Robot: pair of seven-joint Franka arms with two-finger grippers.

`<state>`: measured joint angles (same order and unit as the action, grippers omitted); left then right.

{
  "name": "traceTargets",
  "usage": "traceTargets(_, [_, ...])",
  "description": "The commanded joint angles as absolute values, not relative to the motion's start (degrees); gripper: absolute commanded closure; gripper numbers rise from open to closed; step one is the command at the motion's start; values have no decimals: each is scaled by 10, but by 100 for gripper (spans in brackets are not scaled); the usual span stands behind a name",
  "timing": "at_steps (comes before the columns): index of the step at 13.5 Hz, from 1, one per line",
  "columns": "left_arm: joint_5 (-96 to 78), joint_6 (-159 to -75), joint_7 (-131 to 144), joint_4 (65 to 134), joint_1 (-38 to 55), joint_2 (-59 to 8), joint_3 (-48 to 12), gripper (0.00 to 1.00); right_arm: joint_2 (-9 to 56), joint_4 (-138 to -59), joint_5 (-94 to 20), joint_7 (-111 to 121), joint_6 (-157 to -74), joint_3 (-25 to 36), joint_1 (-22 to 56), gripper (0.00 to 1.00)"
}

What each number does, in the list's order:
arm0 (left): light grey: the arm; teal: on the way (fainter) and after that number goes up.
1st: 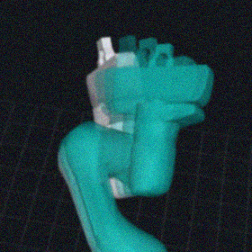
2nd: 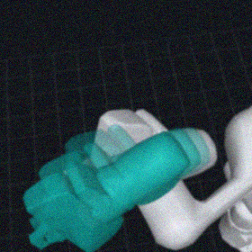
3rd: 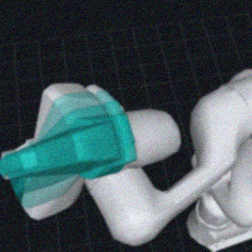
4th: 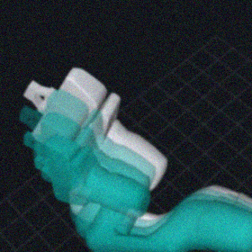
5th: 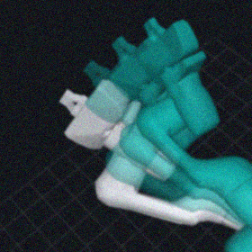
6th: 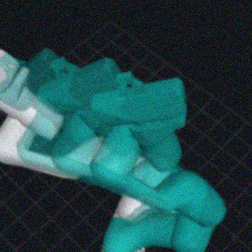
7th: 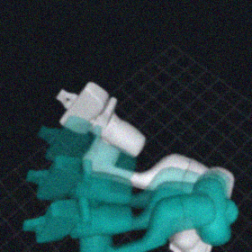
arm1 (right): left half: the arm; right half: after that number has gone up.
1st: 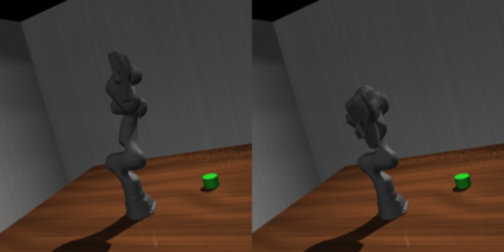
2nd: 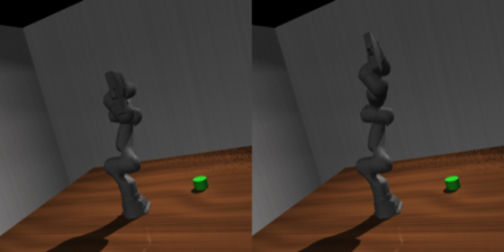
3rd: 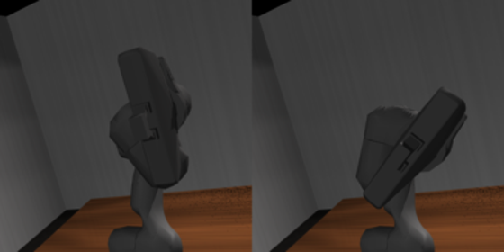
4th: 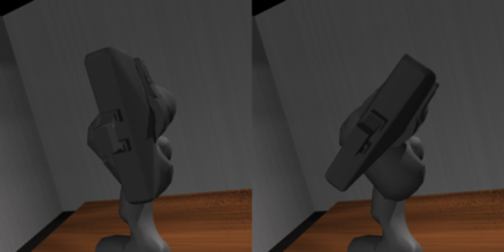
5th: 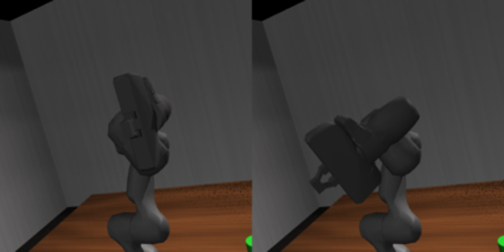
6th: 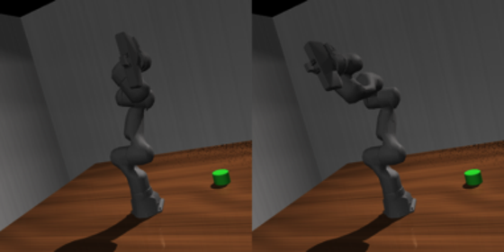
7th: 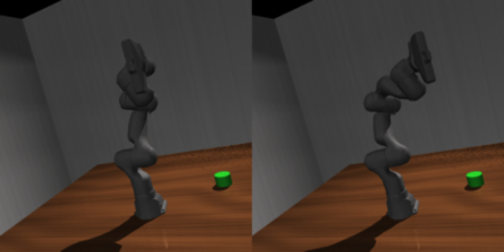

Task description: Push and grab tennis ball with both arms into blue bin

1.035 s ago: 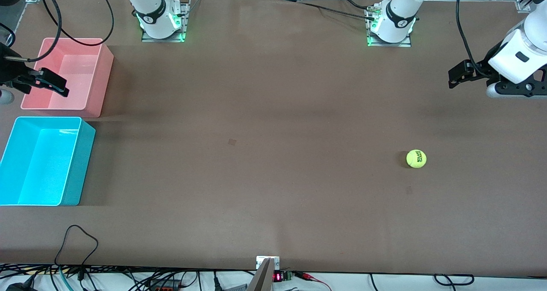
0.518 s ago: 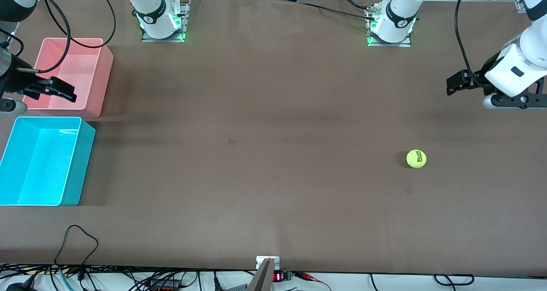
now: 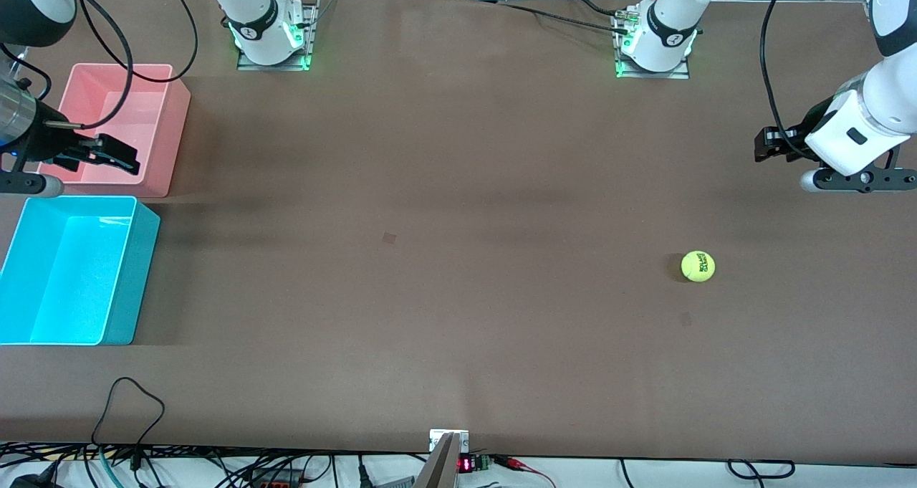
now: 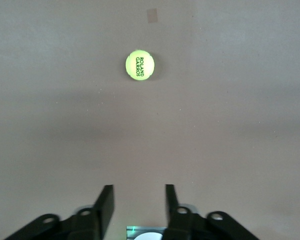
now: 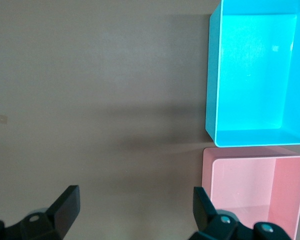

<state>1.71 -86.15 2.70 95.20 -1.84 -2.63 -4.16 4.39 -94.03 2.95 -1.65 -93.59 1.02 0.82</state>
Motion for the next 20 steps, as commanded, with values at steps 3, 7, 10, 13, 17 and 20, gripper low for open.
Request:
traceTargets(3, [10, -837, 18, 936, -26, -30, -44, 99, 52, -930, 37, -11, -926, 11, 19, 0])
traceTargets(7, [10, -809, -47, 936, -25, -31, -48, 99, 56, -930, 37, -11, -926, 11, 18, 0])
traceTargets(10, [11, -774, -103, 937, -24, -34, -50, 99, 57, -930, 37, -11, -925, 11, 19, 0])
traceTargets(13, [19, -764, -246, 945, -27, -55, -47, 100, 62, -930, 36, -10, -921, 11, 24, 0])
traceTargets(17, [81, -841, -431, 972, -61, -109, -44, 100, 66, -930, 36, -10, -913, 11, 25, 0])
traceTargets(20, [130, -1000, -550, 1055, -75, -112, -44, 100, 68, -931, 35, -10, -913, 11, 34, 0])
